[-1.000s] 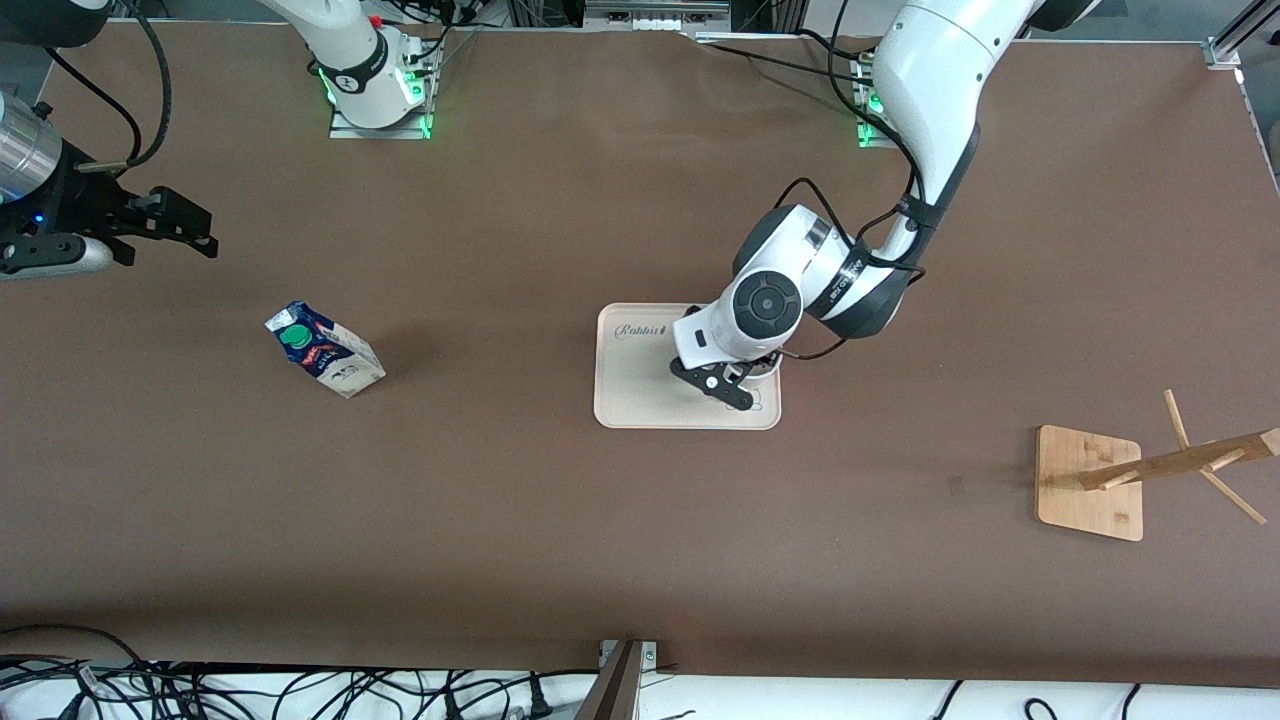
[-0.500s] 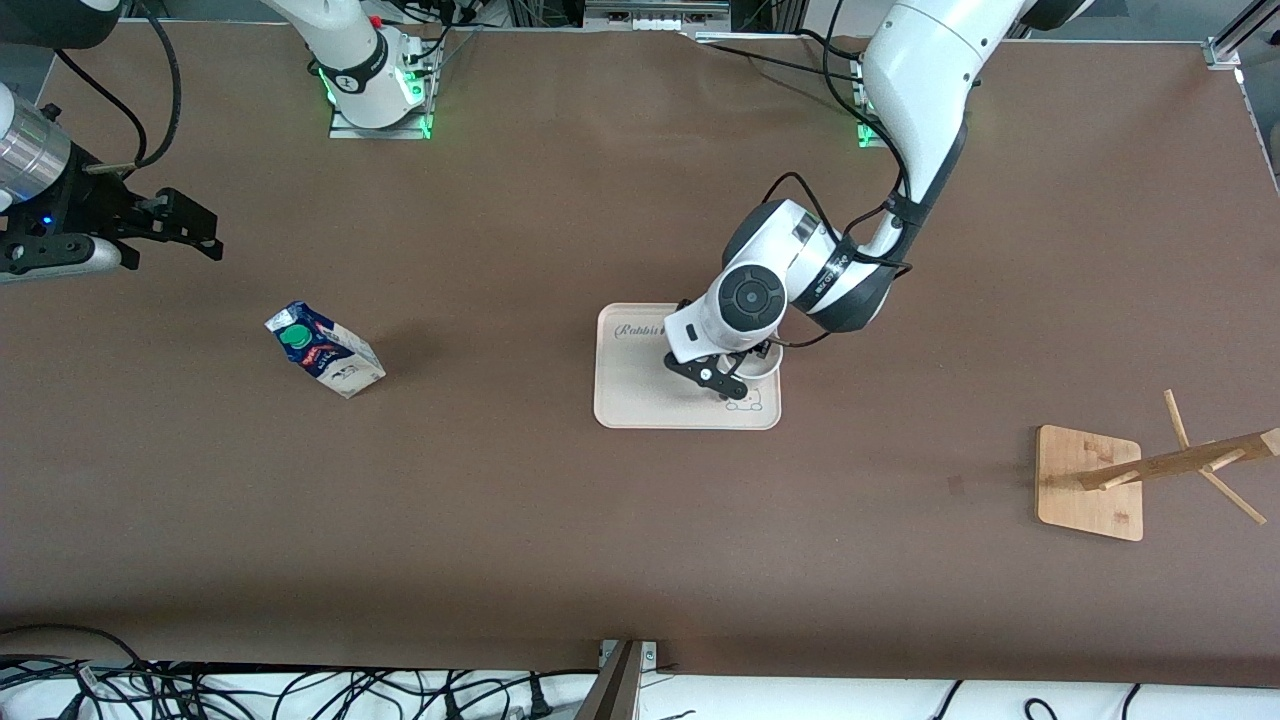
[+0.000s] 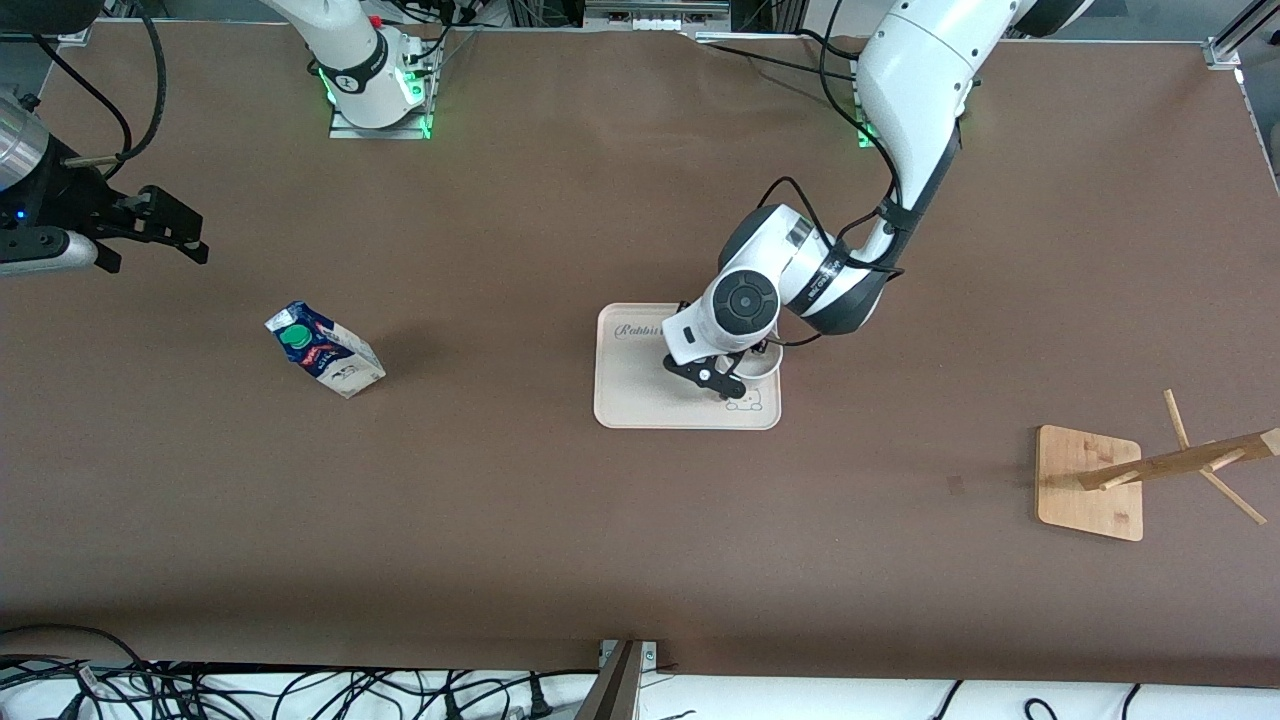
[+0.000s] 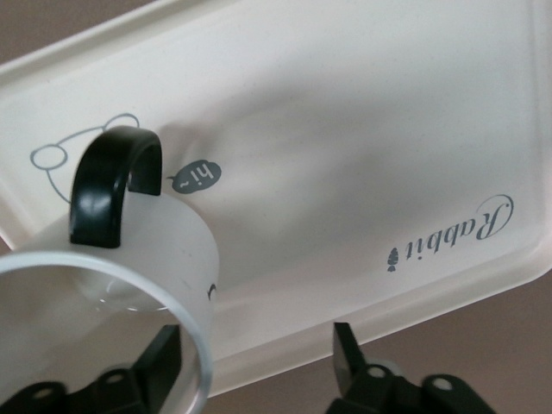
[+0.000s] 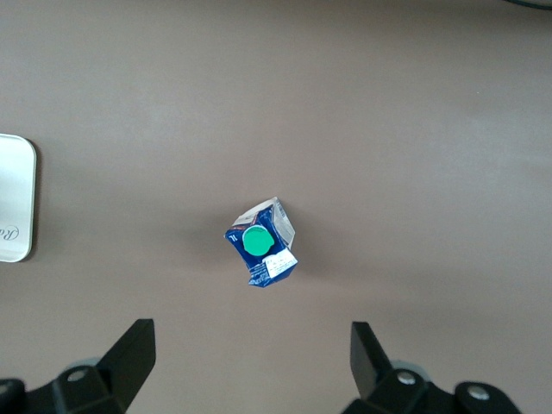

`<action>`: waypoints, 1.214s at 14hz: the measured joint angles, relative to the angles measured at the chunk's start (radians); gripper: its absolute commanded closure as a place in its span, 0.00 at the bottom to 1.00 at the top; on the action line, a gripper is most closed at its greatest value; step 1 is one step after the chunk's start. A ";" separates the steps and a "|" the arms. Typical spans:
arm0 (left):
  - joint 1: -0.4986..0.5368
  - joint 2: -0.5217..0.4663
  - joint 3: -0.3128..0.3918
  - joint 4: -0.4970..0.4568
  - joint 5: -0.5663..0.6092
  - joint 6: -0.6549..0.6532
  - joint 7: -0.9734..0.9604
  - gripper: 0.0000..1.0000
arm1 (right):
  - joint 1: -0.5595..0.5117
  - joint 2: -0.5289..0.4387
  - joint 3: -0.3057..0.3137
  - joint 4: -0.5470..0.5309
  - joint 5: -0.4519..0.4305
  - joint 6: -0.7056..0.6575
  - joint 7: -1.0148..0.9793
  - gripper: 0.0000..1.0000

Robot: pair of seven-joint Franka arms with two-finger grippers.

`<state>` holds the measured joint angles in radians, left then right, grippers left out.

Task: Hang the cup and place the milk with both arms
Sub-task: 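Grasp the white mug by its rim with the left gripper, then carry the mug with the left gripper to the wooden mug stand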

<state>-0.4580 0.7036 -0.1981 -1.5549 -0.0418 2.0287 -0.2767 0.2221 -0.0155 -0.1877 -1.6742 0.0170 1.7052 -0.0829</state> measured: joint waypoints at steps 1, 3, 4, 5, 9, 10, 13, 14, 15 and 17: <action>-0.003 0.000 0.000 0.000 0.000 0.000 -0.036 1.00 | -0.001 0.003 0.000 0.001 0.000 0.000 0.000 0.00; -0.005 0.000 -0.001 0.000 0.001 0.000 -0.088 1.00 | -0.003 0.012 0.000 0.007 0.000 0.003 0.000 0.00; -0.005 0.000 -0.001 0.002 0.001 0.000 -0.096 1.00 | -0.003 0.015 0.001 0.011 0.000 0.004 0.000 0.00; -0.005 0.000 -0.001 0.004 0.001 0.000 -0.101 1.00 | -0.003 0.018 0.003 0.015 0.000 0.004 0.000 0.00; -0.005 0.000 -0.001 0.015 0.001 0.003 -0.108 1.00 | -0.004 0.021 0.005 0.016 0.000 0.004 0.000 0.00; -0.005 -0.002 -0.001 0.026 0.001 0.005 -0.108 1.00 | -0.005 0.022 0.005 0.016 0.000 0.004 0.000 0.00; -0.004 -0.045 0.000 0.080 0.001 0.000 -0.117 1.00 | -0.005 0.024 0.005 0.016 0.000 0.004 0.000 0.00; 0.002 -0.086 0.003 0.095 0.002 -0.007 -0.126 1.00 | -0.005 0.024 0.006 0.017 0.000 0.004 0.000 0.00; 0.014 -0.138 0.010 0.107 0.002 -0.018 -0.130 1.00 | -0.005 0.025 0.006 0.017 0.000 0.004 0.000 0.00; 0.067 -0.254 0.037 0.122 0.004 -0.046 -0.122 1.00 | -0.005 0.025 0.007 0.018 0.000 0.004 0.000 0.00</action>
<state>-0.3906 0.4494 -0.1609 -1.4325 -0.0376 1.9829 -0.3990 0.2168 0.0096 -0.1810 -1.6565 0.0170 1.7093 -0.0824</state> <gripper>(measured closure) 0.934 0.000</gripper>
